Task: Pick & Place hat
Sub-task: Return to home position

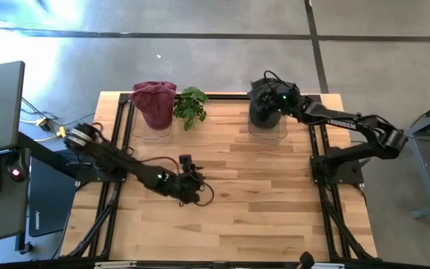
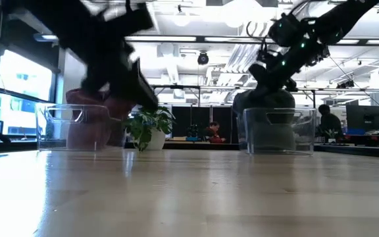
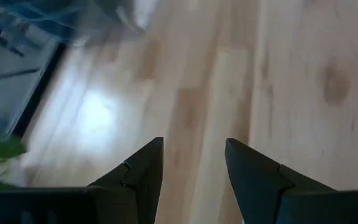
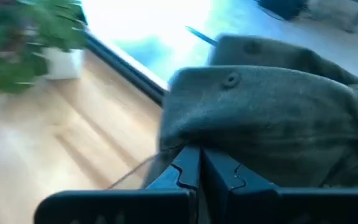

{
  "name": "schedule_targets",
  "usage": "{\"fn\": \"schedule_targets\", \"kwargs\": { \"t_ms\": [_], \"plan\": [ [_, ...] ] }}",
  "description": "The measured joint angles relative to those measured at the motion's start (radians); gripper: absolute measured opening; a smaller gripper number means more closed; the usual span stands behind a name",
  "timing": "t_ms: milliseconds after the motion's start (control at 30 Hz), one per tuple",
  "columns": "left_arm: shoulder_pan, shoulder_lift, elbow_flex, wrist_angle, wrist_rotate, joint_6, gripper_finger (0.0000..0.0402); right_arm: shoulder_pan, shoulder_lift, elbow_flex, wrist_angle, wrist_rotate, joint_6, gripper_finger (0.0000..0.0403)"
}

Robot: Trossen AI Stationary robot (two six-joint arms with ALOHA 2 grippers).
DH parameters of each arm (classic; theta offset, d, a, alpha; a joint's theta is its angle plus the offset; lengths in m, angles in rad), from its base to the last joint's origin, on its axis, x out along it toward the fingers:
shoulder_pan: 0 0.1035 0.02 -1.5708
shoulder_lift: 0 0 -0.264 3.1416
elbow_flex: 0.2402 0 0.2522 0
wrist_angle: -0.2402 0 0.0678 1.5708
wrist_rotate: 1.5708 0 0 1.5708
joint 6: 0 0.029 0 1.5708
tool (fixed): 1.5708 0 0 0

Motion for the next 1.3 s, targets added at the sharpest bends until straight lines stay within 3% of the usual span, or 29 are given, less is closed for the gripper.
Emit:
{"fn": "schedule_targets", "kwargs": {
  "t_ms": [167, 300, 400, 500, 633, 900, 1067, 1300],
  "plan": [
    [-0.004, -0.178, 0.000, -0.175, -0.021, -0.169, 0.0165, 0.102, -0.119, 0.021, -0.106, -0.051, -0.003, 0.0003],
    [-0.003, -0.349, -0.010, -0.316, -0.040, -0.199, 0.0158, 0.215, -0.264, 0.022, -0.262, -0.137, 0.010, 0.0001],
    [0.033, -0.488, -0.034, -0.360, -0.002, -0.173, 0.0131, 0.313, -0.368, 0.021, -0.364, -0.208, 0.056, 0.0004],
    [0.101, -0.658, -0.091, -0.355, 0.108, -0.113, 0.0084, 0.433, -0.457, -0.006, -0.386, -0.242, 0.131, 0.0002],
    [0.222, -0.892, -0.198, -0.265, 0.266, -0.039, 0.0014, 0.606, -0.565, -0.092, -0.334, -0.269, 0.206, 0.0003],
    [0.451, -1.302, -0.413, -0.173, 0.538, -0.045, 0.0006, 0.811, -0.781, -0.378, 0.015, -0.294, 0.252, 0.0003],
    [0.532, -1.490, -0.535, -0.176, 0.577, -0.088, 0.0003, 0.821, -0.884, -0.509, 0.206, -0.304, 0.250, 0.0002],
    [0.552, -1.659, -0.714, -0.061, 0.576, -0.095, 0.0000, 0.821, -0.968, -0.586, 0.253, -0.252, 0.270, 0.0004]
  ]
}}
